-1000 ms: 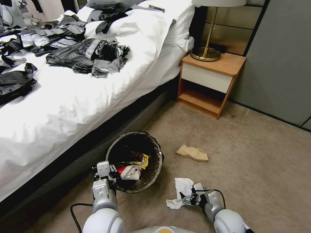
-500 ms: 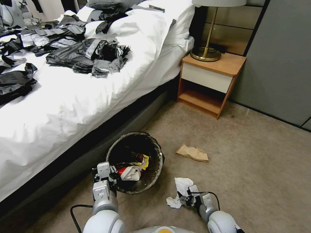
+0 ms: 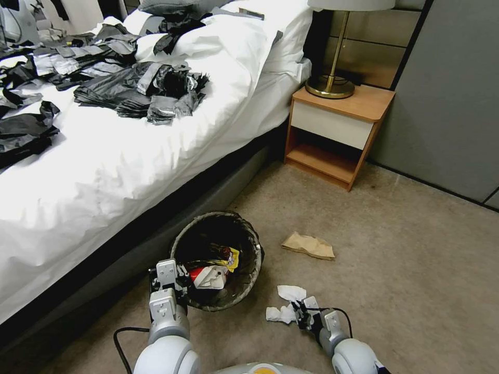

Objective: Pick up the trash bin, then pick up the garbage from the floor and place it into the trash bin.

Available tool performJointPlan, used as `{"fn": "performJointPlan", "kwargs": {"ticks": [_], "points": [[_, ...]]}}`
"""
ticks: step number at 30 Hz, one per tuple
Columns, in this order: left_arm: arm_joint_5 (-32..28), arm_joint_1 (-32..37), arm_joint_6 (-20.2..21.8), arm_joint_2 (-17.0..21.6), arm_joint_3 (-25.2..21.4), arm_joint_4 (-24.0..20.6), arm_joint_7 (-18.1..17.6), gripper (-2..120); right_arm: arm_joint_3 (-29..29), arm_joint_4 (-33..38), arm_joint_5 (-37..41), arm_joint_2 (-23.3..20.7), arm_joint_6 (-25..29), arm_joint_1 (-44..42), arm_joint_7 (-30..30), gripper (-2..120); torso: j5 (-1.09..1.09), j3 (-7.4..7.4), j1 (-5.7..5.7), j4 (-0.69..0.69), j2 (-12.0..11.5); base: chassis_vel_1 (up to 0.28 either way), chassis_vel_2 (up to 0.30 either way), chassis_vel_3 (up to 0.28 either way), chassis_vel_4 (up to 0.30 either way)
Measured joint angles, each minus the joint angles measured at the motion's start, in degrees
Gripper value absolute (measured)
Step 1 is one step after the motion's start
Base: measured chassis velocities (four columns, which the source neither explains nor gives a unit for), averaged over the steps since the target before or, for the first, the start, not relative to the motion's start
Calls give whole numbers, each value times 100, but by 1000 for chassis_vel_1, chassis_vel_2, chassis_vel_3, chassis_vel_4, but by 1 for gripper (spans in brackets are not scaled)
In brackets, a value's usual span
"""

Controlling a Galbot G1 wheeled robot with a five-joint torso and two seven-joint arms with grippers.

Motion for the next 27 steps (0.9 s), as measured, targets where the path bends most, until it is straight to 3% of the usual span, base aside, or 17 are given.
{"fn": "performJointPlan", "kwargs": {"ticks": [8,15,19,24,27], "points": [[-5,-13,0,3,1,12,-1,0,89,29,-104,-5,194,-14,23,0,0,0,0,0,0,0,0,0,0],[-14,5,0,29,-24,12,-1,0,392,567,-179,-57,772,-164,414,0,0,0,0,-1,0,0,0,0,0],[-17,-2,1,30,-23,21,-1,0,704,1230,-147,-72,1298,-192,627,0,-1,0,0,-1,0,0,0,0,0],[-17,-24,4,22,14,106,-1,0,1007,2260,-21,-1,2553,16,405,0,0,0,0,0,0,0,0,0,0],[-16,-38,5,19,19,153,0,0,1018,2747,37,4,2760,78,216,0,-2,0,0,1,0,0,0,0,0]]}}
